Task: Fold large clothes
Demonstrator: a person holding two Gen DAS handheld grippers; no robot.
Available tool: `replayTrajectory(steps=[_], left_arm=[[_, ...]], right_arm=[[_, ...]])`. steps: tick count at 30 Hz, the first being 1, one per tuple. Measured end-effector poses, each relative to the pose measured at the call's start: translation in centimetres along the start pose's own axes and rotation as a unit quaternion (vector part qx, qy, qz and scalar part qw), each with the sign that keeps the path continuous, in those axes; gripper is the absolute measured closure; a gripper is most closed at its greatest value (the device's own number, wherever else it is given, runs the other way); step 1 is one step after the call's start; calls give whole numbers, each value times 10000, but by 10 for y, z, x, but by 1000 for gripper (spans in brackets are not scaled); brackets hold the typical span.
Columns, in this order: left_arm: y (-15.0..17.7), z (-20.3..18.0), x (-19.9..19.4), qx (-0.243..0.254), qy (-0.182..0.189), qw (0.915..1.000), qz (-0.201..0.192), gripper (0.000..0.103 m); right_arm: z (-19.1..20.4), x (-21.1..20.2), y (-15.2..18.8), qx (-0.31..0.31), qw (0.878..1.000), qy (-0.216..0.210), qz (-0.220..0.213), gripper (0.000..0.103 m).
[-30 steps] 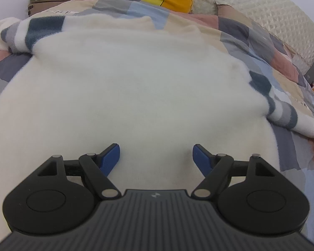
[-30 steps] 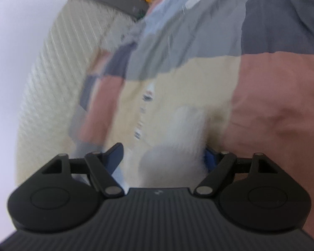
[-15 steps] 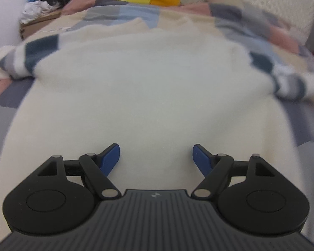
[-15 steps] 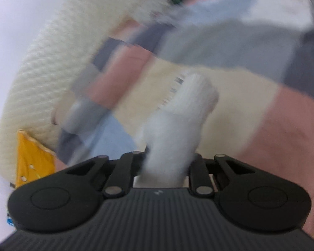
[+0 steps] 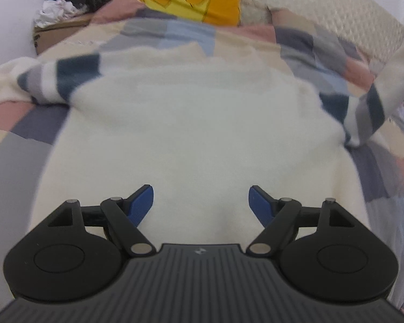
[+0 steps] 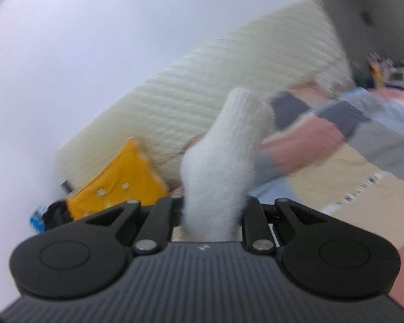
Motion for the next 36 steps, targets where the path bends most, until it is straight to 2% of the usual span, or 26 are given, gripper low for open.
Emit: replayTrajectory(steps=[5, 10, 16, 18, 22, 25, 28, 31, 36], left_arm=[[-22, 27, -36, -289, 46, 9988, -400, 21], [-37, 58, -73, -622, 74, 9947, -814, 21], [-41, 105, -101, -1222, 10, 9871, -1031, 21], [-41, 119, -103, -1390, -65, 9853, -996, 21], [-38, 134, -104, -1318, -382, 9861, -933, 21], [-35, 139, -102, -1415, -249, 9857, -886, 21], [-32, 149, -98, -1640, -205, 9826, -846, 21], [-30, 165, -95, -2024, -133, 9760, -792, 21], [-25, 182, -87, -2503, 0, 9658, -679, 21]], right_arm=[[90, -29, 20, -780, 9955, -534, 86, 86], [168, -59, 61, -1573, 9824, -997, 123, 86], [223, -84, 130, -2025, 9674, -1489, 324, 86], [234, -91, 161, -2109, 9617, -1689, 461, 86], [247, -104, 230, -2093, 9539, -1925, 961, 86], [252, -113, 288, -2422, 9402, -2002, 1314, 86], [251, -121, 336, -2506, 9320, -2043, 1639, 86], [248, -129, 369, -2590, 9236, -2078, 1916, 86], [248, -154, 414, -3133, 8937, -2359, 2177, 86]])
Point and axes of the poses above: each gripper's, at about its wrist camera, not at the fingertips, and x roughly the way its jaws point, z to its left, y to its underside, the point moved 5 cm from there along x, roughly the way its jaws point, and after that the axes turned 10 degrees about -z, right-handed, at the moved point
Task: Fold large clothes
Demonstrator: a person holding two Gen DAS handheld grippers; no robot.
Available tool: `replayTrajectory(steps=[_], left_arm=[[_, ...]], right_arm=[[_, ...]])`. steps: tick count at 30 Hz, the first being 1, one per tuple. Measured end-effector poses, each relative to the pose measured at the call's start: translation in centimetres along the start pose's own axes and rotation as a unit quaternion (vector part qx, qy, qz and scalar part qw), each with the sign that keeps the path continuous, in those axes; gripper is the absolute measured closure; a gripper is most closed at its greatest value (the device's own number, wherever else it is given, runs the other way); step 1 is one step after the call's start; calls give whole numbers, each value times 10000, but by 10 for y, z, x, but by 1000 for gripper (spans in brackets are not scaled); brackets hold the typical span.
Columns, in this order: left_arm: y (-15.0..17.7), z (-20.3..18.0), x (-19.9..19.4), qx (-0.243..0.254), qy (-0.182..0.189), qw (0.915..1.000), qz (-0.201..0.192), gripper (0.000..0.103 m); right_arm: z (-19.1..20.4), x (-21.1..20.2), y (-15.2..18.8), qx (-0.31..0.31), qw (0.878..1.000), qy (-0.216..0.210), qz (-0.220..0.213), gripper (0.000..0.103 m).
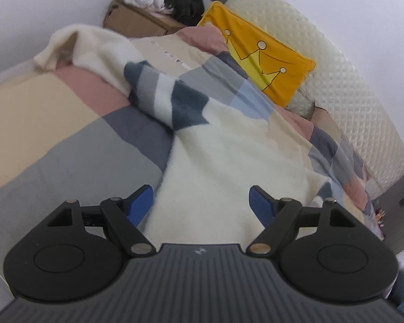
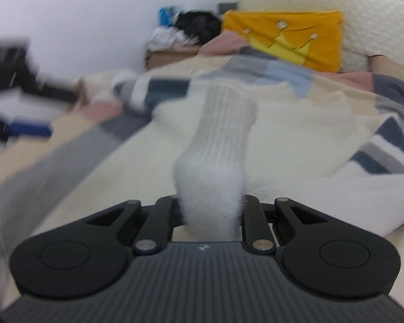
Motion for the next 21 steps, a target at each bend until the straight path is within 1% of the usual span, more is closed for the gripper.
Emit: replayTrajectory(steps=[3, 6, 8, 9, 11, 13, 14, 15, 18, 21], left_arm=[[3, 1, 7, -64, 22, 9999, 81, 21], [8, -1, 14, -34, 12, 9999, 165, 21], [11, -1, 22, -45, 39, 9997, 246, 21], [13, -1, 25, -77, 72, 9995, 294, 21], [18, -2, 32, -145, 140, 9990, 399, 21], [23, -4, 37, -187, 242, 9984, 477, 21], [25, -6, 39, -190, 287, 9981, 513, 21], [28, -8, 41, -184, 333, 9978, 551, 21], [36, -14, 48, -161, 444, 9967, 662, 21], [47, -20, 55, -175, 534, 9948, 852, 21]], right_arm=[[16, 3, 18, -170, 9993, -250, 240, 85], [23, 1, 23, -505, 9982, -252, 177, 84], [21, -1, 23, -392, 9984, -315, 250, 83], [19, -2, 22, -300, 9984, -366, 310, 80], [13, -8, 23, -52, 9977, -510, 436, 66], [5, -16, 22, 297, 9952, -739, 570, 32], [3, -19, 23, 430, 9937, -839, 602, 27], [0, -27, 23, 577, 9919, -938, 631, 26], [-8, -48, 25, 788, 9895, -1002, 677, 26], [-19, -63, 26, 975, 9887, -953, 623, 26]])
Point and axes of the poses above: each gripper's, at about its wrist camera, not at the fingertips, and x roughly the way its jaws point, z to its left, y to its underside, the point moved 5 cm from there along x, roughly the way its jaws point, and after that the axes turned 10 degrees about -z, right-handed, at the moved point
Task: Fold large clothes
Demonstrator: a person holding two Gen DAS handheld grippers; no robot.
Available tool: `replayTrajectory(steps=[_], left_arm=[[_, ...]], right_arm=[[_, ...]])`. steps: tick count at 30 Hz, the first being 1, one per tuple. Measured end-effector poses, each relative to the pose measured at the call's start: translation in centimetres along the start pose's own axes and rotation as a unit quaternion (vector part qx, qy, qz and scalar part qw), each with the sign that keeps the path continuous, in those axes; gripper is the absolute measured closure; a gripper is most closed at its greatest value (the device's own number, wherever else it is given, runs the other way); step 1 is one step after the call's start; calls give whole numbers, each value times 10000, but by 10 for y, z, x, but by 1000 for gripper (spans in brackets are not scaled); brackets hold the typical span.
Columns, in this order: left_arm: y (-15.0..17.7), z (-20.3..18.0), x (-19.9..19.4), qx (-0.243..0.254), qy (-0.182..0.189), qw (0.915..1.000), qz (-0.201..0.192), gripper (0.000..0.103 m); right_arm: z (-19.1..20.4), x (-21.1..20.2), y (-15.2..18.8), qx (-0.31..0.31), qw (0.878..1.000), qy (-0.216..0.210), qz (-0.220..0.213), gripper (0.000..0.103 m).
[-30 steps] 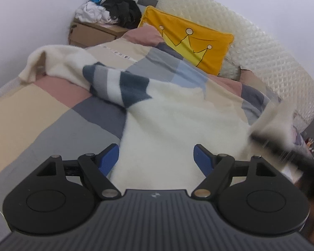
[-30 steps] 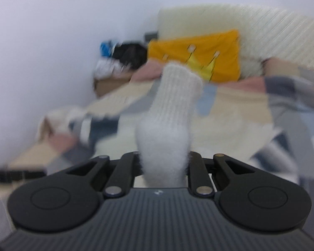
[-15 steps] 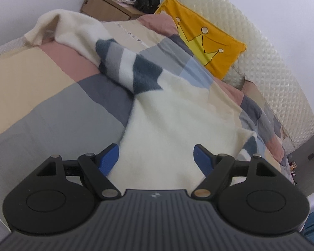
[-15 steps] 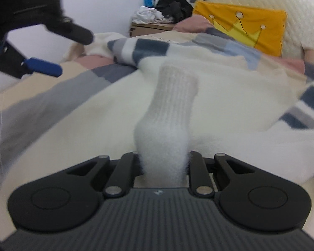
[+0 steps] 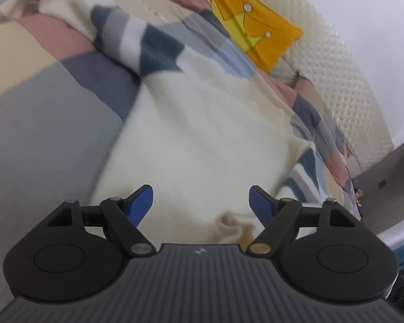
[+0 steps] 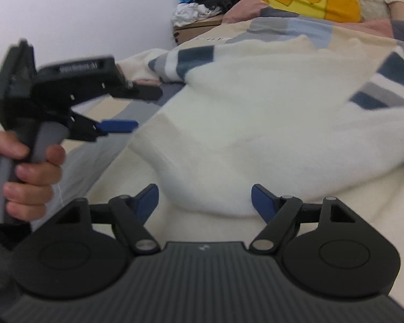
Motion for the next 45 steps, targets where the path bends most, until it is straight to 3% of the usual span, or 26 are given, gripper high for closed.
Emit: replayTrajectory(steps=[4, 10, 12, 14, 18, 22, 24, 27, 34, 42, 45], left_arm=[[10, -3, 13, 12, 27, 9997, 236, 21], [17, -1, 32, -484, 389, 9965, 553, 23], [17, -2, 33, -451, 376, 9970, 504, 31], [18, -6, 34, -401, 443, 9963, 616, 48], [24, -25, 34, -5, 710, 9943, 800, 64], [18, -48, 13, 641, 973, 9925, 381, 89], [15, -60, 1, 897, 1188, 9887, 173, 90], [18, -69, -8, 1077, 1422, 9838, 185, 91], [57, -98, -29, 1388, 2441, 9550, 953, 91], [114, -106, -30, 1477, 2416, 9442, 1683, 91], [130, -104, -32, 1681, 2223, 9425, 1846, 91]], right_arm=[[-19, -12, -7, 373, 9988, 211, -242, 26], [-63, -10, -14, 846, 9932, 721, -357, 26], [-76, -11, -17, 1015, 9910, 766, -424, 26], [-87, -12, -19, 1264, 9879, 756, -489, 26], [-98, -11, -25, 1455, 9846, 744, -616, 26], [-107, -12, -26, 1542, 9825, 803, -666, 26], [-112, -12, -25, 1657, 9804, 845, -652, 26], [-116, -17, -27, 1822, 9751, 952, -828, 25], [-119, -31, -40, 1744, 9711, 1031, -1263, 25], [-115, -26, -39, 1530, 9775, 1007, -1041, 25], [-115, -24, -36, 1672, 9767, 908, -992, 25]])
Point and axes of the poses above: each gripper's, at about its wrist camera, not at the fingertips, and x roughly the way its jaws point, z to its left, y to its underside, the point moved 5 cm from there along x, roughly the way its jaws point, and after that the axes turned 10 degrees about -z, right-handed, at the moved point
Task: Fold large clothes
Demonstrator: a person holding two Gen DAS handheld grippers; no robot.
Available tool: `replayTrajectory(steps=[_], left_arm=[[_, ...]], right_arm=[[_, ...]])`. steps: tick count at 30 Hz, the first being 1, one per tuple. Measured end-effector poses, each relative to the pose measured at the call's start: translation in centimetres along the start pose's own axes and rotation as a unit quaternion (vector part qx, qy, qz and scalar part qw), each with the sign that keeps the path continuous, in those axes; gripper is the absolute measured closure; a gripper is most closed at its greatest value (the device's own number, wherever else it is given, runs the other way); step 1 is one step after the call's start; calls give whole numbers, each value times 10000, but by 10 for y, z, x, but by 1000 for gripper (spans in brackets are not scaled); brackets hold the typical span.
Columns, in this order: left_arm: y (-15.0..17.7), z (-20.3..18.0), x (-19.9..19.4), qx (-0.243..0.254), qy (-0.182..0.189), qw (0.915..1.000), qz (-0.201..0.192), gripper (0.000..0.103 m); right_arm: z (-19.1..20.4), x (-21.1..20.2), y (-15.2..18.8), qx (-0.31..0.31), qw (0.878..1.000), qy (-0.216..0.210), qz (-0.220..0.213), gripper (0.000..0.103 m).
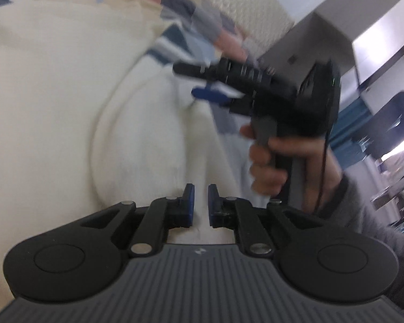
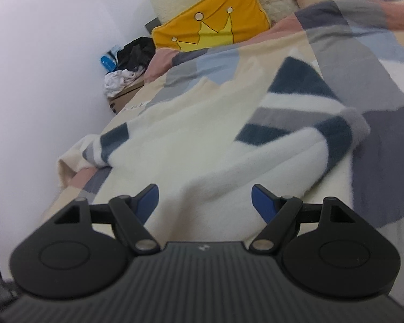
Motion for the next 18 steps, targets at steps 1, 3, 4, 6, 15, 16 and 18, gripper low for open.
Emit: replayTrajectory(steps=[1, 3, 4, 6, 15, 16, 18], left_arm=[[3, 0, 1, 23, -32, 10000, 57, 91], [1, -2, 2, 48, -51, 10000, -10, 90], [-2, -4, 0, 68, -47, 9999, -136, 90], [-9, -7, -7, 76, 13, 9994, -339, 88], [-40, 20, -44, -865, 572, 9848, -1391, 35], [-44, 33, -51, -1168, 550, 9792, -1565, 35], [-47, 58, -58, -1756, 485, 9668, -1794, 35]], right_arm=[[-2, 2, 2, 157, 9998, -33, 69, 25], [-6, 8, 9, 480, 9984, -128, 273, 26], [-6, 11, 13, 599, 9974, -189, 360, 30], [-6, 17, 22, 802, 9946, -346, 568, 40], [8, 10, 25, 1121, 9892, -709, 615, 92], [10, 5, 23, 1111, 9897, -695, 581, 92], [12, -9, 21, 1033, 9915, -604, 519, 92]])
Point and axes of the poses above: each gripper's, at about its wrist camera, not at the fingertips, and x roughly the way its jaws point, z to its left, y to its underside, the point moved 5 cm from there along x, roughly the way its jaws point, and after that the axes turned 10 degrees about -z, right-handed, at the moved point
